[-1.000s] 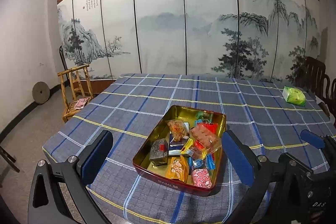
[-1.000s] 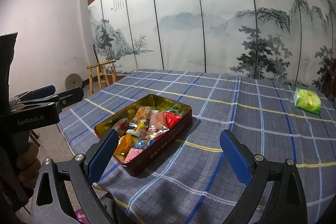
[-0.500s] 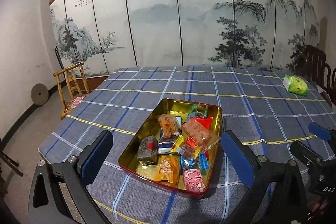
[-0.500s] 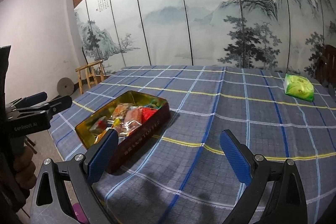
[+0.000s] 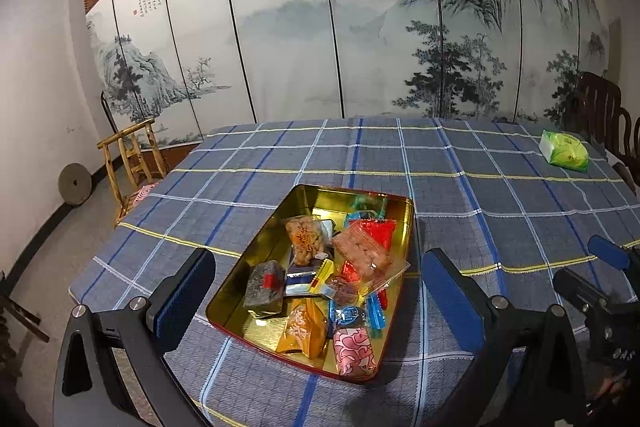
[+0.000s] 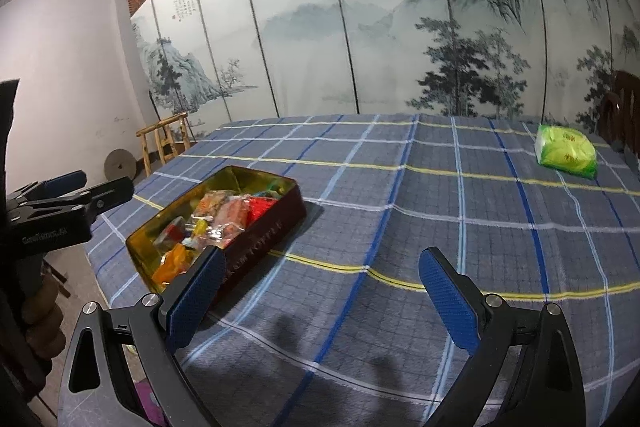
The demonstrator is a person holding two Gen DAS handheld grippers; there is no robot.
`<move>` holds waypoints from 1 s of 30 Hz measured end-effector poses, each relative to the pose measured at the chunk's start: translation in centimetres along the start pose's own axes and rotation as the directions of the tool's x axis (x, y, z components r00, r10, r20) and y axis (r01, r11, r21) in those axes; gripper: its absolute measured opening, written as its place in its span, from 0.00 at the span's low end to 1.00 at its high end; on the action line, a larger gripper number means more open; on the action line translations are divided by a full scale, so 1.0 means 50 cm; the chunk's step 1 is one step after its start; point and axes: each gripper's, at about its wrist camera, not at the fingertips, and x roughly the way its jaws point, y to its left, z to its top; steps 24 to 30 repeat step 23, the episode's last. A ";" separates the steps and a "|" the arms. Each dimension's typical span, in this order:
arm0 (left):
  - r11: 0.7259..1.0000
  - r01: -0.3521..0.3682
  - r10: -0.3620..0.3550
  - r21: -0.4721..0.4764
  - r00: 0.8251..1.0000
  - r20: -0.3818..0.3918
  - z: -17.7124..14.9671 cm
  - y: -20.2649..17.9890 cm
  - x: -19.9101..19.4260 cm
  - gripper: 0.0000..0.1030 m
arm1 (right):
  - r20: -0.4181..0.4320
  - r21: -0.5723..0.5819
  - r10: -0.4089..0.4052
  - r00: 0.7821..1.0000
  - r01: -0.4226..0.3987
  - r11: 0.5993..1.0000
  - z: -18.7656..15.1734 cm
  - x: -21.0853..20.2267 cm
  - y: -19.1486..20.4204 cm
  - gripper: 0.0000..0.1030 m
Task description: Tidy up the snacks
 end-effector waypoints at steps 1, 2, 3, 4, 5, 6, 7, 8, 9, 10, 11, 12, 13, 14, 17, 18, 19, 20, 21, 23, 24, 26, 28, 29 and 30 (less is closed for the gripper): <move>1.000 0.000 0.000 0.003 1.000 -0.003 0.000 -0.003 0.002 0.99 | -0.011 -0.003 -0.010 1.000 0.010 1.000 -0.001 0.006 -0.014 0.94; 1.000 -0.001 0.001 0.007 1.000 -0.006 0.001 -0.006 0.005 0.99 | -0.019 -0.010 -0.027 0.999 0.026 1.000 -0.002 0.012 -0.029 0.94; 1.000 0.002 -0.002 0.009 1.000 -0.011 0.002 -0.007 0.008 0.99 | -0.032 -0.015 -0.047 0.998 0.047 0.999 -0.003 0.020 -0.047 0.94; 1.000 0.009 -0.009 0.012 1.000 -0.017 0.003 -0.008 0.011 0.99 | -0.063 -0.017 -0.069 0.996 0.068 0.998 -0.005 0.035 -0.073 0.95; 1.000 0.021 -0.021 0.015 0.999 -0.028 0.005 -0.010 0.015 0.99 | -0.100 -0.016 -0.087 0.991 0.086 0.996 -0.007 0.051 -0.101 0.95; 0.999 0.031 -0.030 0.018 0.999 -0.038 0.006 -0.013 0.020 0.99 | -0.138 -0.017 -0.118 0.983 0.117 0.993 -0.010 0.069 -0.139 0.95; 0.999 0.043 -0.042 0.018 0.998 -0.049 0.007 -0.014 0.024 0.99 | -0.162 -0.020 -0.144 0.976 0.142 0.990 -0.012 0.080 -0.169 0.95; 0.998 0.058 -0.057 0.018 0.997 -0.058 0.006 -0.016 0.028 0.99 | -0.193 -0.024 -0.175 0.966 0.173 0.985 -0.014 0.093 -0.202 0.95; 0.998 0.068 -0.066 0.018 0.996 -0.067 0.004 -0.017 0.031 0.99 | -0.233 -0.020 -0.209 0.950 0.210 0.977 -0.017 0.107 -0.247 0.95; 0.998 0.066 -0.064 0.016 0.995 -0.078 0.003 -0.018 0.035 0.99 | -0.255 -0.011 -0.227 0.940 0.232 0.973 -0.019 0.114 -0.278 0.95; 0.998 0.054 -0.053 0.012 0.995 -0.087 0.001 -0.018 0.039 0.99 | -0.277 0.001 -0.237 0.931 0.248 0.969 -0.021 0.121 -0.314 0.95; 0.999 0.046 -0.045 0.010 0.995 -0.087 0.000 -0.019 0.041 0.99 | -0.305 0.012 -0.250 0.919 0.266 0.964 -0.024 0.130 -0.347 0.95; 0.999 0.044 -0.043 0.010 0.996 -0.085 -0.001 -0.018 0.043 0.99 | -0.331 0.021 -0.273 0.903 0.296 0.955 -0.028 0.138 -0.381 0.95; 0.999 0.047 -0.046 0.012 0.996 -0.081 -0.003 -0.017 0.043 0.99 | -0.347 0.031 -0.284 0.894 0.313 0.949 -0.032 0.145 -0.412 0.95; 0.999 0.026 -0.024 0.022 0.996 -0.084 -0.004 -0.012 0.046 0.99 | -0.351 0.015 -0.322 0.879 0.349 0.937 -0.028 0.153 -0.461 0.96; 1.000 0.021 -0.018 0.023 0.996 -0.084 -0.004 -0.009 0.046 0.99 | -0.356 0.011 -0.324 0.876 0.350 0.937 -0.023 0.158 -0.471 0.98; 1.000 0.017 -0.015 0.023 0.996 -0.085 -0.003 -0.006 0.046 0.99 | -0.355 0.009 -0.321 0.878 0.346 0.938 -0.019 0.163 -0.482 1.00; 1.000 0.011 -0.009 0.022 0.996 -0.089 -0.002 -0.004 0.045 0.99 | -0.351 0.001 -0.324 0.878 0.347 0.938 -0.015 0.169 -0.488 1.00; 1.000 0.007 -0.005 0.019 0.996 -0.094 -0.001 -0.001 0.046 0.99 | -0.350 -0.001 -0.324 0.879 0.345 0.939 -0.009 0.175 -0.496 1.00; 1.000 0.002 0.001 0.026 0.995 -0.101 -0.001 0.005 0.042 0.99 | -0.349 -0.001 -0.326 0.879 0.348 0.938 0.001 0.188 -0.511 1.00; 1.000 0.002 0.001 0.026 0.995 -0.101 -0.001 0.005 0.042 0.99 | -0.349 -0.001 -0.326 0.879 0.348 0.938 0.001 0.188 -0.511 1.00; 1.000 0.002 0.001 0.026 0.995 -0.101 -0.001 0.005 0.042 0.99 | -0.349 -0.001 -0.326 0.879 0.348 0.938 0.001 0.188 -0.511 1.00; 1.000 0.002 0.001 0.026 0.995 -0.101 -0.001 0.005 0.042 0.99 | -0.349 -0.001 -0.326 0.879 0.348 0.938 0.001 0.188 -0.511 1.00; 1.000 0.002 0.001 0.026 0.995 -0.101 -0.001 0.005 0.042 0.99 | -0.349 -0.001 -0.326 0.879 0.348 0.938 0.001 0.188 -0.511 1.00; 1.000 0.002 0.001 0.026 0.995 -0.101 -0.001 0.005 0.042 0.99 | -0.349 -0.001 -0.326 0.879 0.348 0.938 0.001 0.188 -0.511 1.00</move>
